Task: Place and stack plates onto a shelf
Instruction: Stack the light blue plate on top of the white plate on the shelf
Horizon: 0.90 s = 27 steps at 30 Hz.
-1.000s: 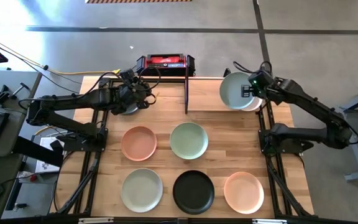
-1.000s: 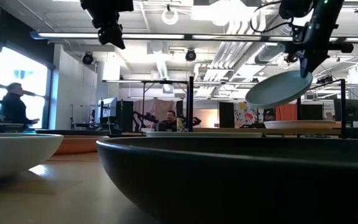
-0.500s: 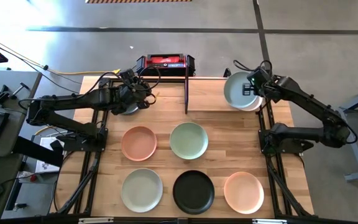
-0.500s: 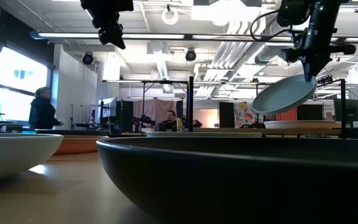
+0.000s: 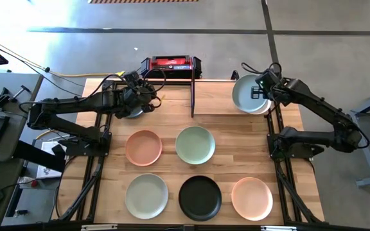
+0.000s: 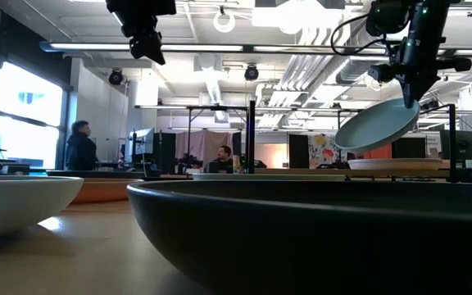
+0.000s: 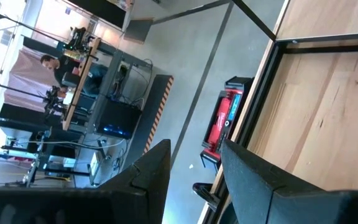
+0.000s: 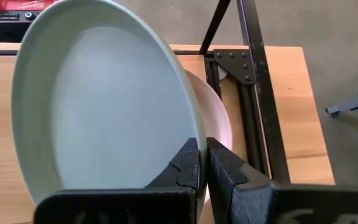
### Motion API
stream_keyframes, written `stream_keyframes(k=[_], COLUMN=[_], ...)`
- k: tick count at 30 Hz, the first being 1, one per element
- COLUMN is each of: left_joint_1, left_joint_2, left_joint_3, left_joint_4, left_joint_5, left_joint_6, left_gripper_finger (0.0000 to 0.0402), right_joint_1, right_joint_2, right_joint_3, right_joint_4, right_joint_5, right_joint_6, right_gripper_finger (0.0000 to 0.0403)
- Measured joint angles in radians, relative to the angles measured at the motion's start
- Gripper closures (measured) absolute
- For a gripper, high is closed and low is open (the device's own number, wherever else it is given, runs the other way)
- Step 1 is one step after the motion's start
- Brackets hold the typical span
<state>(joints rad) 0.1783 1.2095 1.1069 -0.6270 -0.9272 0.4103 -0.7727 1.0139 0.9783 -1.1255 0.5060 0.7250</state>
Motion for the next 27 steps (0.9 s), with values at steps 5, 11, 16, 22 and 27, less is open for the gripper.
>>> stream_keyframes(k=[5, 11, 16, 22, 27], left_joint_1=[0.0, 0.001, 0.008, 0.033, 0.039], left_joint_2=[0.0, 0.0, 0.0, 0.0, 0.0], left_joint_3=[0.0, 0.0, 0.0, 0.0, 0.0], left_joint_4=[0.0, 0.0, 0.0, 0.0, -0.004], left_joint_5=[-0.001, -0.001, 0.0, 0.0, -0.002], left_joint_6=[0.038, 0.046, 0.046, 0.017, -0.053], left_gripper_finger=[0.0268, 0.0268, 0.0268, 0.0268, 0.0268], right_joint_1=[0.0, 0.0, 0.0, 0.001, 0.034], right_joint_2=[0.0, 0.0, 0.0, 0.001, -0.001], right_joint_3=[0.0, 0.0, 0.0, 0.0, 0.0], right_joint_4=[-0.003, -0.003, 0.009, 0.022, 0.006], right_joint_5=[0.013, -0.001, -0.077, -0.217, -0.284], right_joint_6=[-0.027, -0.026, -0.001, 0.063, 0.158], right_gripper_finger=[0.0403, 0.0403, 0.0403, 0.0403, 0.0403])
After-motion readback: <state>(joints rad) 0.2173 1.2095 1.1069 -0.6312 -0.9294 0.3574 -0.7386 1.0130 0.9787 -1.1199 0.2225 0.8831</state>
